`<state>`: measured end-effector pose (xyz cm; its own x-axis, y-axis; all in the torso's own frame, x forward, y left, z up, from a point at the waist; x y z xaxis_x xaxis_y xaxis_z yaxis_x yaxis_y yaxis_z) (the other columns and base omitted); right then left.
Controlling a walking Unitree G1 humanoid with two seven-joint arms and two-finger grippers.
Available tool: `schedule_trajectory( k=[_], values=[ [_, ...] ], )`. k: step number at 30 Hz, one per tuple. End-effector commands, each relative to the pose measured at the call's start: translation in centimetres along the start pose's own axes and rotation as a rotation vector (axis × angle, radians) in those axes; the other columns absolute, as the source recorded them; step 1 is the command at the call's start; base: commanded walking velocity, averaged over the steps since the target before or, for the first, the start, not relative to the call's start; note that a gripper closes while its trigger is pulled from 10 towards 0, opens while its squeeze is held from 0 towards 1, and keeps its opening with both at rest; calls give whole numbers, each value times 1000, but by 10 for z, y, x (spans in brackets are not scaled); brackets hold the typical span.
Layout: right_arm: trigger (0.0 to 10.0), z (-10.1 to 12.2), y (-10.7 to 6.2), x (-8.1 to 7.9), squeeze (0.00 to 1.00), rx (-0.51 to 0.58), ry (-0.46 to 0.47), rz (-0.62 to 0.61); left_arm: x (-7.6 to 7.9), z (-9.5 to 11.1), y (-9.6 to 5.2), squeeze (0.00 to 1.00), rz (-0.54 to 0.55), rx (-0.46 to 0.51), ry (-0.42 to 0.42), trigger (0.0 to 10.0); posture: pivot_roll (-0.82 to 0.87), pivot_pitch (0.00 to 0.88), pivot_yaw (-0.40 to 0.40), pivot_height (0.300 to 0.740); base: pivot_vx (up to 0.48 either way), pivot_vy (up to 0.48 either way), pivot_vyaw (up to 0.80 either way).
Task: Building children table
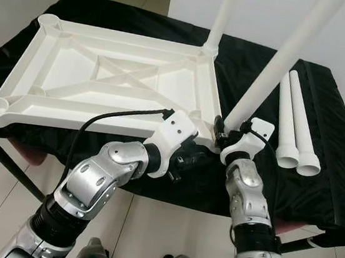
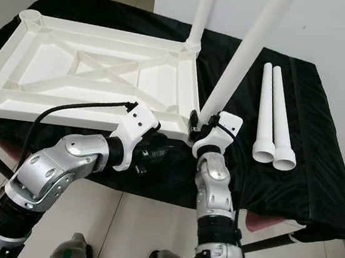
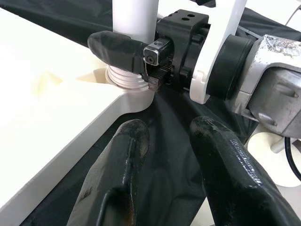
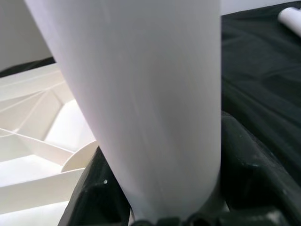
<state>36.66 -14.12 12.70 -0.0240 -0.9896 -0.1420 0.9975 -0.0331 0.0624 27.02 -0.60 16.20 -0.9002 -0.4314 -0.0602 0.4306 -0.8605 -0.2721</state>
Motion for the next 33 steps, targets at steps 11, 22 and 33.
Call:
schedule_trajectory(
  k=[11, 22, 33],
  values=[
    [10000, -7, -4, -2, 1000, -59, 19, 117, -2, 0, 2, 0, 31, -7, 2, 10000, -30, 22, -76, 740, 0, 0, 0],
    [10000, 10, 4, -7, 0, -59, -44, 383, -1, 0, 2, 0, 25, -6, 4, 10000, -31, 10, -76, 740, 0, 0, 0],
    [10000, 4, 11, -16, 0, -135, -95, 669, 0, 1, 4, 0, 16, -3, 13, 10000, -23, 0, -73, 740, 0, 0, 0]
  ],
)
Point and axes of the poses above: a point about 5 cm out from each wrist's last joint towards the gripper, its own y axis pointing out of the wrist towards the gripper, its own z axis along the axis of the wrist's last joint, x = y × z, the point moved 5 cm from there along y, pointing out of the wrist towards the gripper, and after that the axes turned 3 degrees about y, right-handed, at the moved point
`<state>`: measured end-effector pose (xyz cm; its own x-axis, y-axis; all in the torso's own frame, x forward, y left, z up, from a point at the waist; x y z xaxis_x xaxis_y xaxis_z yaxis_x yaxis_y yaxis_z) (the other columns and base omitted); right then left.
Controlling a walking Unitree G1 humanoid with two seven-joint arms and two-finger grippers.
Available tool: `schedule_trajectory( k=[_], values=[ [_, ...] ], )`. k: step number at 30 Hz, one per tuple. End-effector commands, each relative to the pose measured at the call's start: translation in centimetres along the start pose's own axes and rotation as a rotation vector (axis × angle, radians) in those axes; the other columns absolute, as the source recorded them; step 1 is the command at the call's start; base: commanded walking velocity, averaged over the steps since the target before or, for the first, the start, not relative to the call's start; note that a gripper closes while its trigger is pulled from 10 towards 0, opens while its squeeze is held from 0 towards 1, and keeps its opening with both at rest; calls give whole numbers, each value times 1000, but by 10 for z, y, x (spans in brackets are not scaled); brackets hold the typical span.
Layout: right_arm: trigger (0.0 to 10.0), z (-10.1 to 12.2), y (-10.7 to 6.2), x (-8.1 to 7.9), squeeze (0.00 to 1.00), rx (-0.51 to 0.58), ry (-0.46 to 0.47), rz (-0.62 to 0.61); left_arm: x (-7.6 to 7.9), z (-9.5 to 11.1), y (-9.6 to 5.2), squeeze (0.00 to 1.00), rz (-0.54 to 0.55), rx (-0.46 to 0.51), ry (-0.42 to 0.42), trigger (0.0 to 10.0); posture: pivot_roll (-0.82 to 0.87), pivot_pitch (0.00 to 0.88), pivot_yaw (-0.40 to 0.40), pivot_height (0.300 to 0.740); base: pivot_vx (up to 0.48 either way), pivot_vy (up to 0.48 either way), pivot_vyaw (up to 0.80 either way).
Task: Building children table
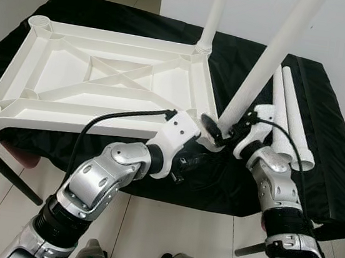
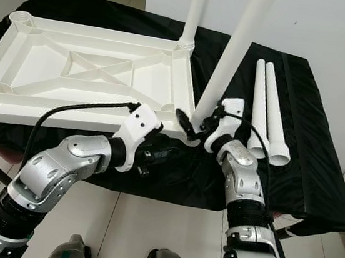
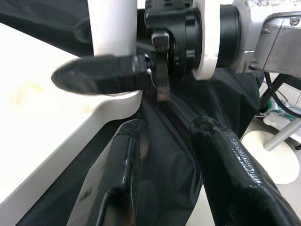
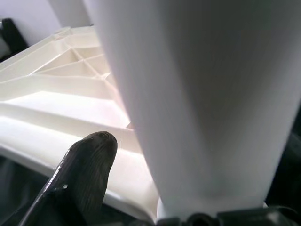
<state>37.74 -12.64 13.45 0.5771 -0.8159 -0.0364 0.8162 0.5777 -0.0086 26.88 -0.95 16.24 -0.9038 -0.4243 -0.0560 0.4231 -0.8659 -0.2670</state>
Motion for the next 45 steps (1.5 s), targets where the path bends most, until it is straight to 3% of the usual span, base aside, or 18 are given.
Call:
schedule_trajectory(
  k=[1, 5, 6, 8, 9, 11, 22, 26, 27, 34, 36, 40, 42, 45],
  values=[
    [10000, -4, 1, -3, 0, -25, -15, 62, -2, 0, 1, 0, 25, -9, 16, 10000, -23, 0, -73, 740, 0, 0, 0],
    [10000, -7, 2, -5, 0, -43, -26, 98, -2, 0, 1, 0, 27, -9, 17, 10000, -18, 0, -74, 740, 0, 0, 0],
    [5373, -9, 2, -4, 0, -52, -29, 97, -2, 1, 1, 0, 28, -8, 16, 10000, -15, 0, -76, 740, 0, 0, 0],
    [1529, -9, 3, 0, 0, -55, -26, 97, -2, 1, 1, 0, 29, -8, 14, 10000, -15, 0, -77, 740, 0, 0, 0],
    [392, -9, 3, 1, 0, -53, -23, 102, -2, 1, 1, 0, 30, -8, 13, 10000, -16, 0, -77, 740, 0, 0, 0],
    [0, -8, 3, 1, 0, -50, -23, 104, -2, 1, 1, 0, 30, -6, 11, 10000, -16, 0, -77, 740, 0, 0, 0],
    [0, -14, -2, 10, 0, -65, -29, 46, 1, 1, 2, 0, 20, -5, 6, 10000, -21, 5, -73, 740, 0, 0, 0],
    [0, -14, -2, 19, 0, -57, -27, -63, 1, 0, 1, 0, 21, -6, 6, 10000, -20, 8, -72, 740, 0, 0, 0],
    [0, -11, -2, 22, 0, -31, 11, -139, 1, 0, 1, 0, 22, -8, 5, 10000, -23, 11, -69, 740, 0, 0, 0],
    [0, -8, -1, 24, 0, 15, 88, -250, 2, 0, 0, 0, 17, -8, 2, 10000, -25, 22, -65, 740, 0, 0, 0],
    [0, -8, -1, 28, 0, 27, 120, -339, 3, 0, 0, 0, 14, -9, 2, 10000, -25, 22, -65, 740, 0, 0, 0],
    [0, -3, 0, 21, 0, 69, 162, -423, 3, -1, -1, 0, 15, -12, 1, 10000, -22, 31, -67, 740, 0, 0, 0],
    [0, 0, -6, 14, 0, 85, 155, -612, 2, -1, -1, 0, 20, -12, -3, 10000, -19, 33, -70, 740, 0, 0, 0],
    [0, -7, -13, 11, 0, 55, 147, -703, 2, 0, -1, 0, 23, -10, -5, 10000, -18, 34, -73, 740, 0, 0, 0]
  ],
)
Point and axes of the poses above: a point about 5 cm out from each wrist's last joint towards the gripper, its own y axis pointing out of the wrist towards the gripper, its own z axis along the axis of the wrist's last joint, x = y × z, the point moved 5 cm from there along y, pointing out of the wrist towards the gripper, and after that the axes turned 3 degrees about y, right-handed, at the moved point
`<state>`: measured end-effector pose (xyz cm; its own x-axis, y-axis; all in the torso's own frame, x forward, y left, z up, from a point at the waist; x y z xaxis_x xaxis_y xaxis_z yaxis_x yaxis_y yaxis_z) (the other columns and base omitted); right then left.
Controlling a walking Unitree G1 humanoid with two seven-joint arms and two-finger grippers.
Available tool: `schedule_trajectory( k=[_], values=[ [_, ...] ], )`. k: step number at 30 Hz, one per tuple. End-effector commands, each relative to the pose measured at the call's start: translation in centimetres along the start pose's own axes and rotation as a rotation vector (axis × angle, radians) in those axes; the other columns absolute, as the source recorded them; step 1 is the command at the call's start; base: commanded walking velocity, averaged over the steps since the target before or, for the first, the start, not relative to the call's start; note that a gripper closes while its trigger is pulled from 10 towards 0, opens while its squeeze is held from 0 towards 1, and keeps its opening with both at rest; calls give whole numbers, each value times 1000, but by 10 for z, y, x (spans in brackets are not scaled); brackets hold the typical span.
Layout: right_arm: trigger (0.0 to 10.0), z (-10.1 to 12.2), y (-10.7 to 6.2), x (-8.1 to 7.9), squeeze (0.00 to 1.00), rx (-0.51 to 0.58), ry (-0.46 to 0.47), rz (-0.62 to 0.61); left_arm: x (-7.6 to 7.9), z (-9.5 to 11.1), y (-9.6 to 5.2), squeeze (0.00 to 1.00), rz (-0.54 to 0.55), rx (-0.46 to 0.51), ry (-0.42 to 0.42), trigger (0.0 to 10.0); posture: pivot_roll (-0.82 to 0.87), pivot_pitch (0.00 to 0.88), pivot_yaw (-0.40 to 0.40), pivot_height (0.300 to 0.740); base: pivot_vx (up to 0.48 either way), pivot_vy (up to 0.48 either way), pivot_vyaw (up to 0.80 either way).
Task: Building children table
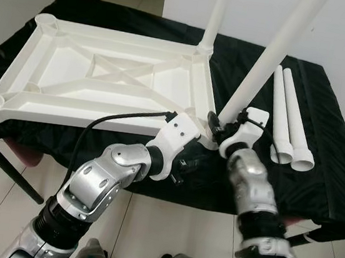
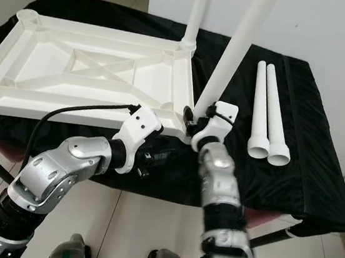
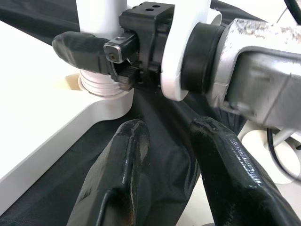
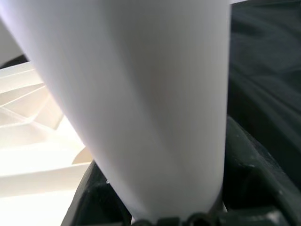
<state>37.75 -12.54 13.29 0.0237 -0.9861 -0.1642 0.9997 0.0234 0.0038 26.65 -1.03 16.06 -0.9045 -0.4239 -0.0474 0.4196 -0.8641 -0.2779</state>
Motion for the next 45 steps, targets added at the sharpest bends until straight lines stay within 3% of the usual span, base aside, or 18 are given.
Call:
schedule_trajectory(
  k=[1, 9, 10, 14, 15, 25, 28, 29, 30, 31, 39, 45],
  values=[
    [0, -7, -7, 17, 0, -27, 12, -137, 0, 1, -1, 0, 27, 1, 2, 10000, -17, 34, -73, 740, 0, 0, 0],
    [0, -3, -5, 22, 0, -28, 7, -121, -1, 2, 0, 0, 29, 2, 0, 10000, -23, 37, -76, 740, 0, 0, 0],
    [10000, -2, -3, 20, 0, -28, 10, -97, -1, 2, 0, 0, 31, 3, 0, 10000, -23, 35, -79, 740, 0, 0, 0],
    [10000, 0, -2, 14, 0, -26, 19, -35, -2, 2, 1, 0, 35, 5, -1, 10000, -22, 34, -80, 740, 0, 0, 0],
    [10000, 3, -1, 10, 1000, -22, 26, 7, -2, 2, 1, 0, 36, 5, -2, 10000, -24, 33, -78, 740, 0, 0, 0],
    [10000, 7, -1, 11, 1000, -34, 6, 90, -4, 2, 0, 0, 40, 3, 0, 10000, -22, 33, -80, 740, 0, 0, 0],
    [10000, 8, -3, 9, 1000, -33, -5, 189, -3, 2, 0, 0, 38, 5, -1, 10000, -25, 32, -76, 740, 0, 0, 0],
    [10000, 5, -3, 7, 251, -53, 5, 250, -3, 2, 0, 0, 37, 5, -1, 10000, -29, 33, -72, 740, 0, 0, 0],
    [10000, 3, -4, 5, 251, -67, 13, 288, -3, 2, 1, 0, 36, 5, -1, 10000, -29, 33, -72, 740, 0, 0, 0],
    [10000, 1, -4, 4, 0, -75, -4, 337, -3, 2, 1, 0, 35, 4, 1, 10000, -31, 32, -69, 740, 0, 0, 0],
    [10000, -3, 0, 7, 0, -85, -125, 498, -4, 3, 1, 0, 31, 3, 7, 10000, -25, 30, -65, 740, 0, 0, 0],
    [10000, 4, 11, 4, 0, -66, -130, 578, -4, 2, 0, 0, 33, 1, 7, 10000, -12, 31, -66, 740, 0, 0, 0]
  ],
)
Point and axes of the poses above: a point about 5 cm out from each wrist's last joint towards the gripper, its own y axis pointing out of the wrist towards the gripper, its own z axis along the axis of the wrist's last joint, x = y × z, the point moved 5 cm from there along y, pointing out of the wrist towards the gripper, and after that the axes turned 3 degrees about y, right-handed, at the moved point
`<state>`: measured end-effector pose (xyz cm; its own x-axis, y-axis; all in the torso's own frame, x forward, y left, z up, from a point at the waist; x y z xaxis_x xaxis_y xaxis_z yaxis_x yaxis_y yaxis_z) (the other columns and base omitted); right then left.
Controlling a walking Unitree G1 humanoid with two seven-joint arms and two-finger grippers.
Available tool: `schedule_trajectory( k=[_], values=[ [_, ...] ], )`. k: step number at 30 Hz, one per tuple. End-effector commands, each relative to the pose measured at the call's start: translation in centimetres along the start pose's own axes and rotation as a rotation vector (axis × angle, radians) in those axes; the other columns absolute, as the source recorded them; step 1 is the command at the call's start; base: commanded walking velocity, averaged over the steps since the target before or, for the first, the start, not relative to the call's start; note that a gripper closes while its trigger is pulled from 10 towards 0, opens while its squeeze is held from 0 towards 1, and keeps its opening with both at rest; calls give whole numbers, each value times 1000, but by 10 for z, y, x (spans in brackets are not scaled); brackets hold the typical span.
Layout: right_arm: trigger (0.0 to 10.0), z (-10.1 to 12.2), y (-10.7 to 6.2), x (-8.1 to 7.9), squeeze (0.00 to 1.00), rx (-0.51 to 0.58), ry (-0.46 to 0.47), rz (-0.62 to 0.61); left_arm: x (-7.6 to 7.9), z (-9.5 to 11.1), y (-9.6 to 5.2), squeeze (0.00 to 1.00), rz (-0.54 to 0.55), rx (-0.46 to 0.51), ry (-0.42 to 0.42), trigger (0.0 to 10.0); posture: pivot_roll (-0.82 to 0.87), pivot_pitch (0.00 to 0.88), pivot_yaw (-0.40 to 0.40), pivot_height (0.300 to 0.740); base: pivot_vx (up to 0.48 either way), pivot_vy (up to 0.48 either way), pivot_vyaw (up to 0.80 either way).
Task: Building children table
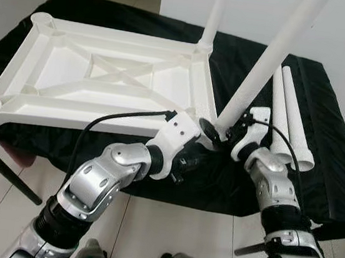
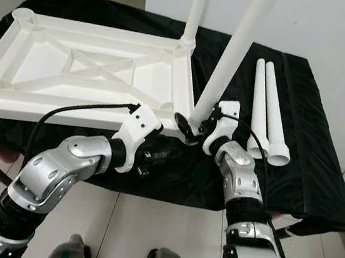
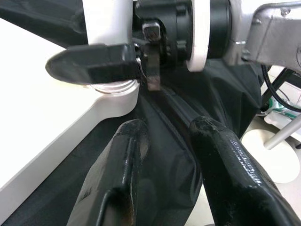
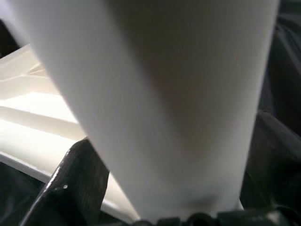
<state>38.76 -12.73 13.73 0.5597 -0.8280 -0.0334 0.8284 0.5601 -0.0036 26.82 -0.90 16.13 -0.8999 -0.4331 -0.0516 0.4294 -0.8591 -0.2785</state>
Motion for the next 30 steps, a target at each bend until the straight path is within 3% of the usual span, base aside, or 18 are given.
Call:
schedule_trajectory(
  k=[1, 5, 6, 9, 10, 18, 20, 25, 28, 29, 30],
  values=[
    [10000, 2, 2, 2, 0, 3, -7, 33, -2, 2, 0, 0, 24, 2, 6, 10000, -8, 31, -67, 740, 0, 0, 0],
    [10000, 4, 5, 1, 0, 9, -28, 55, -1, 1, -1, 0, 25, 1, 5, 10000, -3, 31, -68, 740, 0, 0, 0],
    [4314, 4, 7, 2, 0, 5, -40, 59, -1, 1, -1, 0, 26, 0, 5, 10000, -1, 27, -69, 740, 0, 0, 0],
    [4314, 3, 8, 3, 0, 0, -56, 69, -1, 1, -2, 0, 26, -1, 4, 10000, -1, 27, -69, 740, 0, 0, 0],
    [0, 1, 8, 3, 0, -5, -49, 70, -1, 1, -2, 0, 27, -1, 4, 10000, 1, 25, -71, 740, 0, 0, 0],
    [0, -9, 3, 10, 0, -29, -31, 37, 0, 2, 0, 0, 26, 2, 7, 10000, -4, 11, -73, 740, 0, 0, 0],
    [0, -10, 2, 14, 0, -10, -10, -30, 0, 2, 1, 0, 24, 2, 10, 10000, -5, 6, -76, 740, 0, 0, 0],
    [0, -7, 2, 13, 0, 14, -10, -50, 1, 2, 1, 0, 22, 3, 11, 10000, -7, 2, -78, 740, 0, 0, 0],
    [0, -2, -1, 27, 0, 63, 29, -267, 2, 2, 2, 0, 21, 4, 11, 10000, -5, 0, -85, 740, 0, 0, 0],
    [0, -2, -1, 27, 0, 63, 29, -267, 2, 2, 2, 0, 21, 4, 11, 10000, -5, 0, -85, 740, 0, 0, 0],
    [0, -1, -4, 33, 0, 67, 27, -344, 2, 2, 2, 0, 21, 5, 11, 10000, -5, 0, -85, 740, 0, 0, 0]
  ],
)
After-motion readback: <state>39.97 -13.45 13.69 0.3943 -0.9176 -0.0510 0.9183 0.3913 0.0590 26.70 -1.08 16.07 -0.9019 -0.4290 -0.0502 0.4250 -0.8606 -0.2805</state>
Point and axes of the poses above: a point about 5 cm out from each wrist's last joint towards the gripper, its own y axis pointing out of the wrist towards the gripper, its own z axis along the axis of the wrist's last joint, x = y × z, the point moved 5 cm from there along y, pointing out of the wrist towards the gripper, and after that the axes turned 3 degrees about y, right-handed, at the moved point
